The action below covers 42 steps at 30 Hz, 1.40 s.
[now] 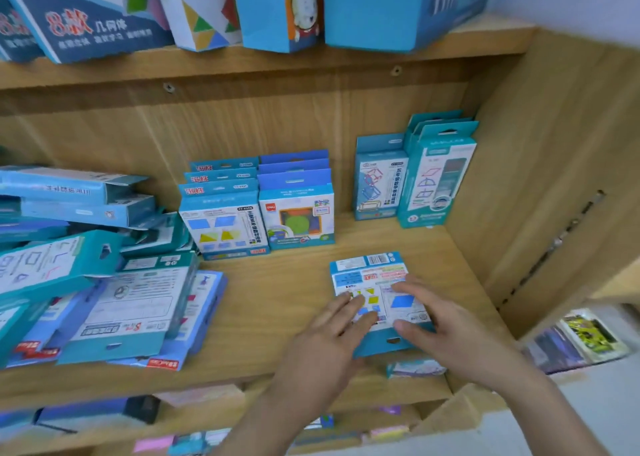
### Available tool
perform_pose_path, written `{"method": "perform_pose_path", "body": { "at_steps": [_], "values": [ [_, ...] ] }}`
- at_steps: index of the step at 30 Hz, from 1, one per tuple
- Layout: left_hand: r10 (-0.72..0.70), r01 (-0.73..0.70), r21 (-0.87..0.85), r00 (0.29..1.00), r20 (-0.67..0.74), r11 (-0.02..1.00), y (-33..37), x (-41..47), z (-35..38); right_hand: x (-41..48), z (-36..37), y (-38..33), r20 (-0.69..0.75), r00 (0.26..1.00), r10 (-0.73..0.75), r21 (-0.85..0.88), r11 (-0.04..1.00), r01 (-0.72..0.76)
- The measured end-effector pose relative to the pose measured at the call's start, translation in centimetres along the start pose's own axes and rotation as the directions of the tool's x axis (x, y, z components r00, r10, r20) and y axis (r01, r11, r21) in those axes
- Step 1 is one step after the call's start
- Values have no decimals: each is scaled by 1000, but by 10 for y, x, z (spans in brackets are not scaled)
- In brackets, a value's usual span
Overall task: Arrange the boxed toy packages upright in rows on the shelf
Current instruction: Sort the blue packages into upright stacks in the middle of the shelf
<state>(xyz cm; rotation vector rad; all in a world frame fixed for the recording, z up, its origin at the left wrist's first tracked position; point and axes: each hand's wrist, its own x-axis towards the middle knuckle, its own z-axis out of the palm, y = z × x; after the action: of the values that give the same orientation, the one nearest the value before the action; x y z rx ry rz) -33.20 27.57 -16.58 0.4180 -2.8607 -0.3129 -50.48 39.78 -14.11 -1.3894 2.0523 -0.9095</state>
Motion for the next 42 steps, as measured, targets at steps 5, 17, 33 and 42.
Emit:
{"method": "perform_pose_path", "body": {
  "at_steps": [5, 17, 33, 42],
  "values": [
    [-178, 71, -305, 924, -340, 950, -1, 10, -37, -13, -28, -28, -78, 995, -63, 342, 936, 86],
    [-559, 224, -930, 829, 26, 290, 6, 18, -75, 8, -12, -44, -177, 971, 162, 680, 733, 1],
    [-568, 617, 382, 786, -244, 689, -90, -66, -66, 35, 19, -47, -310, 951, 25, 283, 957, 67],
    [-602, 596, 519, 777, -182, 613, -103, -86, -57, 58, 38, -64, -310, 950, -36, 191, 976, 100]
  ]
}}
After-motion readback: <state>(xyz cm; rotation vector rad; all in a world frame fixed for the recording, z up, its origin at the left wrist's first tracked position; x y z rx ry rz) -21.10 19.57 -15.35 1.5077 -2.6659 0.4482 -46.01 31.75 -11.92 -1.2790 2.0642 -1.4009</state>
